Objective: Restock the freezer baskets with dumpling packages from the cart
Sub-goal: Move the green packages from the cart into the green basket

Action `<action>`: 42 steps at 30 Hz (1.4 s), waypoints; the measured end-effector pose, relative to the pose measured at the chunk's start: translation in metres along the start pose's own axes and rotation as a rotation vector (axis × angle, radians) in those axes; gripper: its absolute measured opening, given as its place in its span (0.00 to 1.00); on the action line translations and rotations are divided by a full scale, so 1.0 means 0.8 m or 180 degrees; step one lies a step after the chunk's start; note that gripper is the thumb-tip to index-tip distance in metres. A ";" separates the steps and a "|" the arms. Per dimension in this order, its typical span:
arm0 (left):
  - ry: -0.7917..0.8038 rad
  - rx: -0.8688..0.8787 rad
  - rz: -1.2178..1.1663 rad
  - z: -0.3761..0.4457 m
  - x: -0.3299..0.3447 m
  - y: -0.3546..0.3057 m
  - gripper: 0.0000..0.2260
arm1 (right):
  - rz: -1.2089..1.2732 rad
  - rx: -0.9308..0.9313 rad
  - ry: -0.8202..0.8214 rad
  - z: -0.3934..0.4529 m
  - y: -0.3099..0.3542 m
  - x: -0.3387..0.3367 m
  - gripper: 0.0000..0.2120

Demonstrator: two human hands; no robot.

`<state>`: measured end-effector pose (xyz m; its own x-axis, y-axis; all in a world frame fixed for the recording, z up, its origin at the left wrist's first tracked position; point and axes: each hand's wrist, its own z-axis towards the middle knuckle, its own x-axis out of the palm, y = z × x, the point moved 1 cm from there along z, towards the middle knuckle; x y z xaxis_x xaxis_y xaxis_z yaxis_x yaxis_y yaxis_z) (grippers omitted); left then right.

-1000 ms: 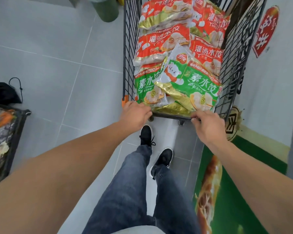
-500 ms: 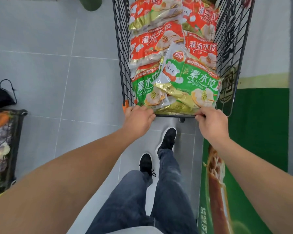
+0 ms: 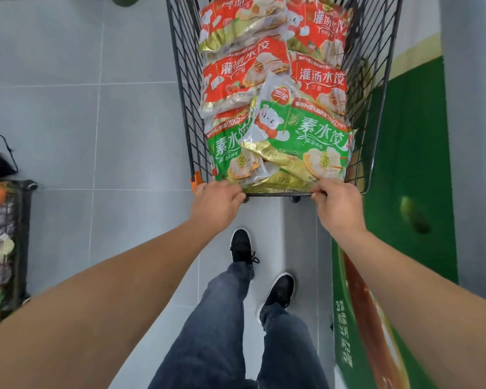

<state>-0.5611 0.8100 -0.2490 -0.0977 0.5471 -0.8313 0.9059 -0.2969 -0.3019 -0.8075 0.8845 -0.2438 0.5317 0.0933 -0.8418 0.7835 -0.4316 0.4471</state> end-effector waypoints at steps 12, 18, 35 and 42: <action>-0.0079 0.0022 0.0051 -0.091 0.069 -0.034 0.14 | 0.0060 0.0229 0.0000 -0.107 -0.048 0.015 0.05; -0.0054 0.0097 0.0099 -0.137 0.101 -0.043 0.13 | 0.0092 0.0222 0.0025 -0.162 -0.067 0.019 0.05; 0.0000 0.0124 -0.0136 -0.247 0.158 -0.034 0.14 | -0.0114 0.0247 0.0211 -0.283 -0.074 0.041 0.07; 0.0063 0.0143 -0.0214 -0.276 0.169 -0.025 0.13 | -0.0152 0.0483 0.0403 -0.313 -0.072 0.050 0.07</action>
<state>-0.5010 1.0630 -0.2526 -0.1493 0.5823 -0.7992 0.8782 -0.2933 -0.3777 -0.7509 1.1376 -0.2276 0.5387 0.2248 -0.8120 0.7565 -0.5532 0.3488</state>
